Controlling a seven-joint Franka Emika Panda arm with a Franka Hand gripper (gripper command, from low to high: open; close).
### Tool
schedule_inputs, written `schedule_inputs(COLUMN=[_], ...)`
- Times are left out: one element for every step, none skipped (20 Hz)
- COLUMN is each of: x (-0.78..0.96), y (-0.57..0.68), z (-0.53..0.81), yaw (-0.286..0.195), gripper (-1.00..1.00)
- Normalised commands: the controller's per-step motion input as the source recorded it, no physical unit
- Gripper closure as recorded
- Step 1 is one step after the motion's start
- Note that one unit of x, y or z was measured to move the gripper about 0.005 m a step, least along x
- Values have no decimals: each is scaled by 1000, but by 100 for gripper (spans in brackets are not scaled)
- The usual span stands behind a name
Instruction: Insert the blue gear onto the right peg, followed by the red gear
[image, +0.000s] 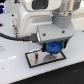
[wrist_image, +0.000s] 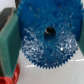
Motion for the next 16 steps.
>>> schedule_inputs(x=[137,154,188,154,101,133,240,208,217,154,215,213,191,209,195,188], y=[-15,-23,-42,-80,-48,7,-8,-6,25,-3,0,40,20,47,42,33], z=[-32,-172,153,-68,-18,-207,-148,-127,-190,-155,-141,-155,-195,-140,-133,-144], yaw=[0,0,0,0,0,0,0,0,0,0,0,0,0,0,0,0], gripper=[100,100,100,100,100,100,100,100,100,100,100,100,100,100,100,100])
